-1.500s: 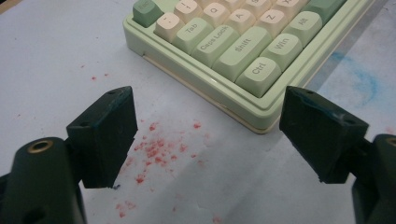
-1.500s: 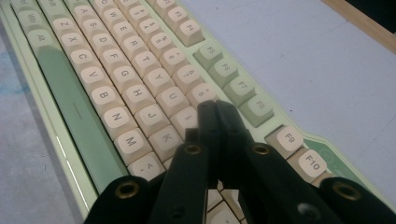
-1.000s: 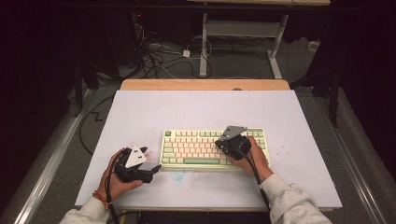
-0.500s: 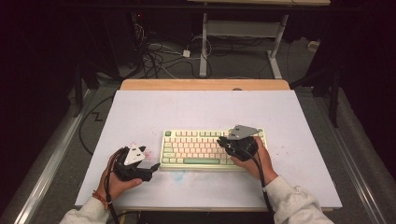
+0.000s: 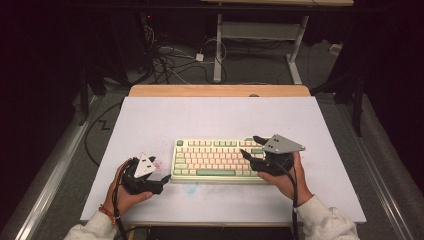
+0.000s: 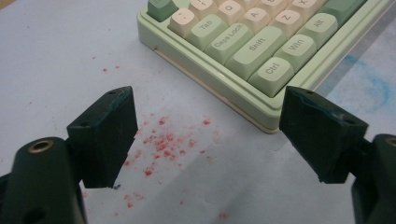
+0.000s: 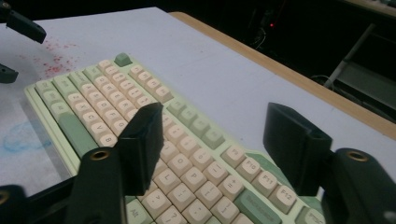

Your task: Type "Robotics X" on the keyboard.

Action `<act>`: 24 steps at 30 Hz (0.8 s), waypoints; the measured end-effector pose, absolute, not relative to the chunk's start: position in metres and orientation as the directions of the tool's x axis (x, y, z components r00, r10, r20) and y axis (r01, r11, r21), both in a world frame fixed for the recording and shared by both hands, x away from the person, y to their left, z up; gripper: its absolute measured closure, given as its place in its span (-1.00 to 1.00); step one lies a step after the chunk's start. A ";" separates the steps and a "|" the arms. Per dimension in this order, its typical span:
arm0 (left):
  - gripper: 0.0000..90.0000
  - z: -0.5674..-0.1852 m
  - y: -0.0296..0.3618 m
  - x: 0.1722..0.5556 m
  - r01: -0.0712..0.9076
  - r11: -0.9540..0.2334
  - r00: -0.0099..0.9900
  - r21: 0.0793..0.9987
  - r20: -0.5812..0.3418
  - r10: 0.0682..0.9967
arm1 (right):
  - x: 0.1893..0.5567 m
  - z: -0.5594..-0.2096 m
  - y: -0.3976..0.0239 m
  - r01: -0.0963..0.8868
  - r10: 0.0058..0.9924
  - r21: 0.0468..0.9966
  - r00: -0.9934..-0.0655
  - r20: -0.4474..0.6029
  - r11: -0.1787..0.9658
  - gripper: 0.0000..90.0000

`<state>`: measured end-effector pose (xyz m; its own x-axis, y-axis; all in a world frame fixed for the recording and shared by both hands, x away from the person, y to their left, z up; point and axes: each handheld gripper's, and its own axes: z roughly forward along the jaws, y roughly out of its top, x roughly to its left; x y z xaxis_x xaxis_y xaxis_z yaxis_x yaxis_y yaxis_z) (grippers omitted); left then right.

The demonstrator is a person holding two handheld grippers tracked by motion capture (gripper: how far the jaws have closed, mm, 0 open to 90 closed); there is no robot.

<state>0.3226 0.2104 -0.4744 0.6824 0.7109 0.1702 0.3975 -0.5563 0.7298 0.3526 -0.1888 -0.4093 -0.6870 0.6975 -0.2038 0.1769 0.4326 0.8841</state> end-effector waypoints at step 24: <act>-0.36 -0.469 0.208 0.321 0.399 -0.543 0.679 0.739 0.160 0.717 | 0.318 -0.438 -0.248 0.193 0.771 0.880 -0.586 -0.251 0.433 -0.47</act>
